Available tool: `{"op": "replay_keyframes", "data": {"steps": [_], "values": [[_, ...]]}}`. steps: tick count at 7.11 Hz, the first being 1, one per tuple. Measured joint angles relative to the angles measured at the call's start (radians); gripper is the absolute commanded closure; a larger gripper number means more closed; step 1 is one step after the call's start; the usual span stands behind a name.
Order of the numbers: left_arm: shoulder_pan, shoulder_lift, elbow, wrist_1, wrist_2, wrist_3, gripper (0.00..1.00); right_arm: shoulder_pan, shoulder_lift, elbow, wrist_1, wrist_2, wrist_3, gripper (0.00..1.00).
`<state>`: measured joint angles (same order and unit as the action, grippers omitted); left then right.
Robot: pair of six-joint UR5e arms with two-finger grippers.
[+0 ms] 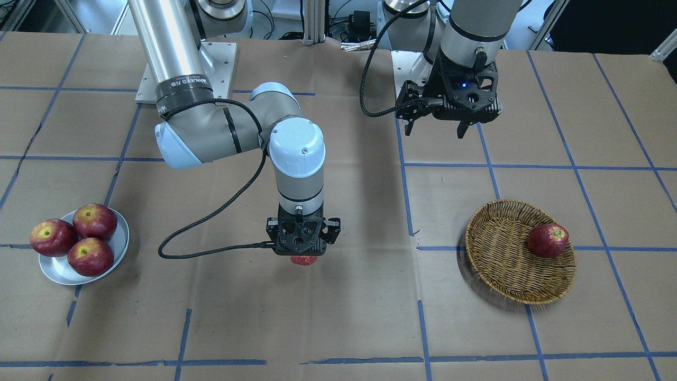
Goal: Transfer apple from basket to plate
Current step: 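Close the right gripper on the apple and lift it, then carry the apple with the right gripper over the white plate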
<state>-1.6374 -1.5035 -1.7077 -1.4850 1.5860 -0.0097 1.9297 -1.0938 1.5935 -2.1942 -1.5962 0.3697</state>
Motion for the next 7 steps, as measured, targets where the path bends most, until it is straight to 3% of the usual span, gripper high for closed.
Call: {"op": "replay_keyframes", "data": {"steps": [3,5,7], "values": [[0.002,0.000,-0.003,0.000,0.001,-0.001,0.01,-0.250,-0.227,-0.019,0.307,-0.014,-0.360,0.72],[0.003,0.000,-0.004,0.000,0.000,-0.001,0.01,-0.473,-0.343,0.069,0.340,-0.015,-0.675,0.72],[0.004,0.000,-0.003,0.001,0.000,-0.002,0.01,-0.685,-0.393,0.159,0.319,0.010,-0.938,0.72]]}}
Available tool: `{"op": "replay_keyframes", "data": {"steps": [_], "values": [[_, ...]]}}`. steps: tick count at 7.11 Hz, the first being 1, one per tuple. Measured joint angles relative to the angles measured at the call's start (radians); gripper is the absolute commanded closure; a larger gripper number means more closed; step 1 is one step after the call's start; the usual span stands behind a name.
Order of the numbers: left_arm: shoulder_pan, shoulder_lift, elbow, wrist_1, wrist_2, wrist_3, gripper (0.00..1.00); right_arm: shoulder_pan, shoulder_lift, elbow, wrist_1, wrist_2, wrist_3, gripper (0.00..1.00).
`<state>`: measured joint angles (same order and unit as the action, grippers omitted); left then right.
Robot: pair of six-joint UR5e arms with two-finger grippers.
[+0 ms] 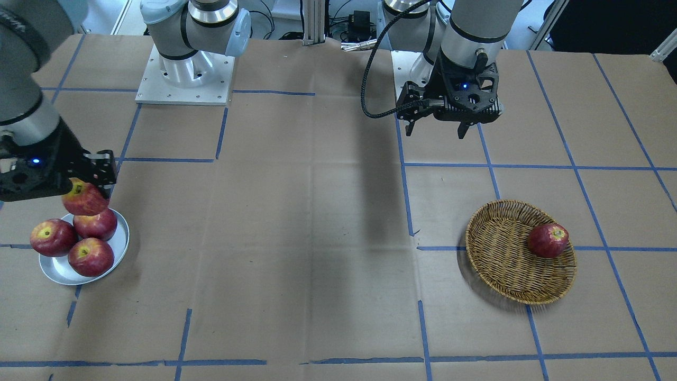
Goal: Transfer apple from basket to plate
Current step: 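Carry the apple with the right gripper over the white plate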
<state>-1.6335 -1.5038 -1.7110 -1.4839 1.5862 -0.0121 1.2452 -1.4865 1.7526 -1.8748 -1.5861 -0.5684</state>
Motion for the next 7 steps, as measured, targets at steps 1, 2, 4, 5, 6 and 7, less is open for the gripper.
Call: {"op": "replay_keyframes", "data": {"steps": [1,2,4,5,6,7], "values": [[0.000,0.000,0.000,-0.001,0.000,0.000,0.01,-0.068,-0.002,0.036,-0.037,0.022,-0.085,0.72],[0.000,0.000,-0.001,-0.001,0.000,0.000,0.01,-0.104,0.003,0.079,-0.104,0.035,-0.132,0.72],[0.000,0.001,-0.001,-0.001,0.000,0.000,0.01,-0.131,0.047,0.161,-0.282,0.041,-0.180,0.72],[0.000,0.001,-0.001,-0.001,0.000,0.000,0.01,-0.138,0.073,0.175,-0.326,0.042,-0.189,0.72],[0.000,0.001,-0.001,-0.001,0.000,0.000,0.01,-0.143,0.096,0.181,-0.355,0.042,-0.192,0.72],[0.000,0.001,-0.001,-0.001,0.000,0.000,0.01,-0.145,0.114,0.183,-0.373,0.042,-0.193,0.72]]}}
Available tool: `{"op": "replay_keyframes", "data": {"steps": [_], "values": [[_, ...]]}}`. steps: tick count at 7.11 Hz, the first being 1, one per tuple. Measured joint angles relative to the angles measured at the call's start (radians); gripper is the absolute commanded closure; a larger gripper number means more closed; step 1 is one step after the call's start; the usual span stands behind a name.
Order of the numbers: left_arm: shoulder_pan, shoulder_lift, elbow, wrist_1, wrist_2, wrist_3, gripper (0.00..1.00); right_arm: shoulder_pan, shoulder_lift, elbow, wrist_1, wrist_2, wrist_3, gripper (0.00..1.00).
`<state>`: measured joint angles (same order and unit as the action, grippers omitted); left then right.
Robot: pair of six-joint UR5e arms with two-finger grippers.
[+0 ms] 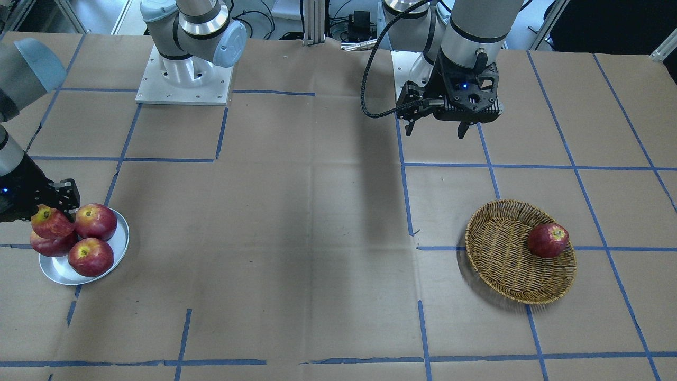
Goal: Transfer apple from basket to plate
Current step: 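Carry the apple with the right gripper over the white plate, then lower the apple onto the other apples and open the right gripper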
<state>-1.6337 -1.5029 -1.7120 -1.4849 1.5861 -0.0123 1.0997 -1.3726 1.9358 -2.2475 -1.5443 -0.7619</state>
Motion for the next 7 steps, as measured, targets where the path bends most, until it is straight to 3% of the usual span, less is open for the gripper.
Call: {"op": "replay_keyframes", "data": {"steps": [3,4,5,6,7], "values": [[0.000,0.001,0.001,0.000,0.000,0.000,0.01,-0.001,0.025,0.000,-0.024,0.000,0.001,0.71],[0.001,0.000,0.001,0.000,0.000,0.000,0.01,-0.001,0.034,-0.001,-0.028,0.000,0.001,0.63],[0.002,0.000,0.001,0.000,0.000,0.000,0.01,-0.001,0.042,-0.004,-0.030,-0.001,0.002,0.14],[0.002,0.000,0.002,0.000,0.000,0.000,0.01,-0.001,0.046,-0.004,-0.031,-0.001,0.003,0.00],[0.002,0.000,0.001,0.000,0.000,0.000,0.01,-0.001,0.045,-0.003,-0.030,-0.004,0.004,0.00]]}}
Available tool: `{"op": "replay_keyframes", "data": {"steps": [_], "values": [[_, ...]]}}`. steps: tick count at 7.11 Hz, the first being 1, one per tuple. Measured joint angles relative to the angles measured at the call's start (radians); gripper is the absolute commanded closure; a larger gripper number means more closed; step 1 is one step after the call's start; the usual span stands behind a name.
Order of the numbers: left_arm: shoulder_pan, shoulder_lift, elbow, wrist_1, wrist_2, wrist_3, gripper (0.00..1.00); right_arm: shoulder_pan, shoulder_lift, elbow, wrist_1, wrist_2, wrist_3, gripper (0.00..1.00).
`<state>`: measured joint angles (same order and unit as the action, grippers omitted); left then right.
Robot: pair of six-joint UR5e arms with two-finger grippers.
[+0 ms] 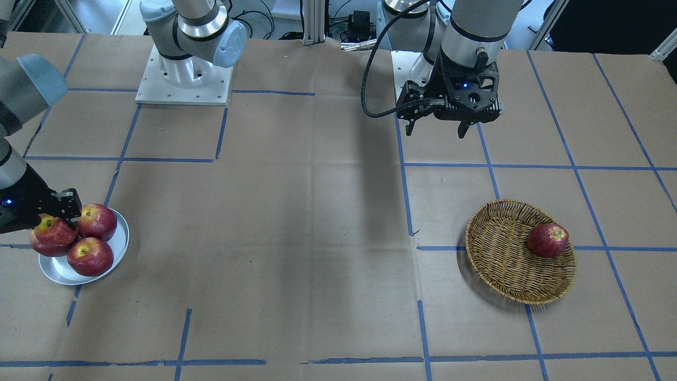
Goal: Transfer apple from basket to plate
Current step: 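Lower the apple onto the other apples and open the right gripper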
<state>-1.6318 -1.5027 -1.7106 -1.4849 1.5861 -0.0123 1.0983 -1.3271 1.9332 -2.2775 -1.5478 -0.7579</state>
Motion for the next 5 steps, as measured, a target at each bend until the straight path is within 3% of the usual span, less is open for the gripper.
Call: {"op": "replay_keyframes", "data": {"steps": [5], "values": [[0.001,0.001,-0.001,0.000,0.000,0.000,0.01,0.016,-0.079,-0.008,0.037,-0.004,0.028,0.00]]}}
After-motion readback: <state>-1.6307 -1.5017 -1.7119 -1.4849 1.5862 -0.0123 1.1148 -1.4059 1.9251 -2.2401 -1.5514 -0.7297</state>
